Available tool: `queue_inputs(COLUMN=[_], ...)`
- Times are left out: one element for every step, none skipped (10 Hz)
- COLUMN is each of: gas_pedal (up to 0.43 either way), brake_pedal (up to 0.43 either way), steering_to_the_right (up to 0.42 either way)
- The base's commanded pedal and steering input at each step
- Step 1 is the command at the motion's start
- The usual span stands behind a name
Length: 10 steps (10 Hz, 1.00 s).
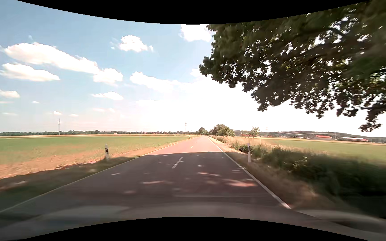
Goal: Follow the waypoints while adhering to traffic rules and regulations
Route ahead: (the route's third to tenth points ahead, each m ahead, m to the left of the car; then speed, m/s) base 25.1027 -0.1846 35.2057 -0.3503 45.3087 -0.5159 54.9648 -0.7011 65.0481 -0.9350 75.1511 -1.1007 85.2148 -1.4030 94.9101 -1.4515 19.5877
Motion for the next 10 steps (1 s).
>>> queue_inputs(gas_pedal=[0.177,0.177,0.177,0.177,0.177,0.177,0.177,0.177,0.177,0.177], brake_pedal=[0.000,0.000,0.000,0.000,0.000,0.000,0.000,0.000,0.000,0.000], steering_to_the_right=[0.000,0.000,0.000,0.000,0.000,0.000,0.000,0.000,0.000,0.000])
